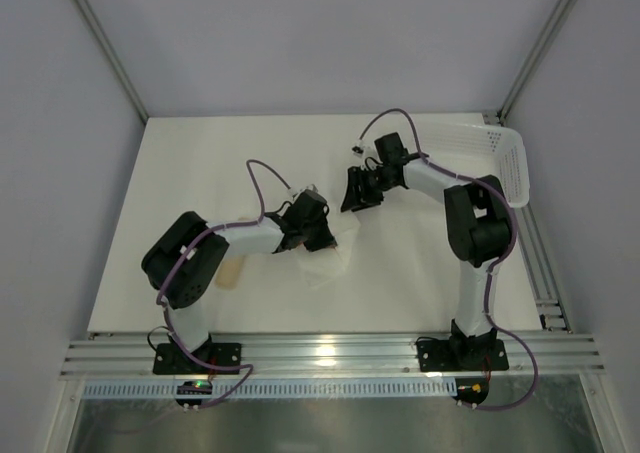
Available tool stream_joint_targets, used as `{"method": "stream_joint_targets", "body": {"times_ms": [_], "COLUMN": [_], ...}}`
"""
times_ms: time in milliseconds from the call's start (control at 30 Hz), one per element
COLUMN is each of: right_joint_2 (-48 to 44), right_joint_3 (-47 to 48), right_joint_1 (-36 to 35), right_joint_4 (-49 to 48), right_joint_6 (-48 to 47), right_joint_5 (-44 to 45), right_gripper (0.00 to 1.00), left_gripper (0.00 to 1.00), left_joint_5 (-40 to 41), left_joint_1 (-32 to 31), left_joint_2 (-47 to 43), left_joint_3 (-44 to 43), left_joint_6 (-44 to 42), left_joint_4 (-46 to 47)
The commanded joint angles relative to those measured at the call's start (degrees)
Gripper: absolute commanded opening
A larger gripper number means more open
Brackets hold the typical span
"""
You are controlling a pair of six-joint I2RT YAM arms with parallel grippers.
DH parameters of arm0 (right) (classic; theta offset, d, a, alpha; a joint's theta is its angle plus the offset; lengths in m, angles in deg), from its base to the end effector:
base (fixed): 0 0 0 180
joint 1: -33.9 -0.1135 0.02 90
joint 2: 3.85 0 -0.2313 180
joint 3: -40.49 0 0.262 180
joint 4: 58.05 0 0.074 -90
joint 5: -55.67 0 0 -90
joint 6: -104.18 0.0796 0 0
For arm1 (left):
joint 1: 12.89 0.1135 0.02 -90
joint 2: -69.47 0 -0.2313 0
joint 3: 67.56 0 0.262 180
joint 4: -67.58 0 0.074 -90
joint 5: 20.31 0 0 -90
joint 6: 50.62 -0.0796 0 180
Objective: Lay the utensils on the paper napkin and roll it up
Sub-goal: Roll the napkin at the center of the board.
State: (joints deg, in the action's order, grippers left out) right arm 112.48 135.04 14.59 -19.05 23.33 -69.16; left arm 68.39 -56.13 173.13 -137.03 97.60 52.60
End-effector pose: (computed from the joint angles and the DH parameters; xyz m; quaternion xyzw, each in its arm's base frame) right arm 0.3945 0.1864 0.1020 -0.1570 0.9130 0.3399 0.1621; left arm 0.2842 -0.2697 0.0748 -0.1182 0.9297 -0.2768 0.2125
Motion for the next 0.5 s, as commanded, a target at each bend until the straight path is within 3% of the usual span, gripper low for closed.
{"method": "stream_joint_targets", "body": {"times_ms": [0, 467], "right_joint_2": [-0.3, -2.3], "right_joint_3": [-0.7, -2.9], "right_joint_1": [-0.9, -0.9], "right_joint_4": [-1.0, -1.1], "right_joint_6": [-0.5, -0.7], "right_joint_5": [-1.3, 1.1], "right_gripper": [0.48, 0.49], "left_gripper": [0.00, 0.00], "left_joint_5": [0.9, 2.5], "left_joint_1": [-0.4, -0.7], "left_joint_2": [1.1, 1.2], "left_joint_3": [-0.5, -1.5], "left_joint_6": [0.0, -0.2], "left_joint_4": [-3.4, -4.2]}}
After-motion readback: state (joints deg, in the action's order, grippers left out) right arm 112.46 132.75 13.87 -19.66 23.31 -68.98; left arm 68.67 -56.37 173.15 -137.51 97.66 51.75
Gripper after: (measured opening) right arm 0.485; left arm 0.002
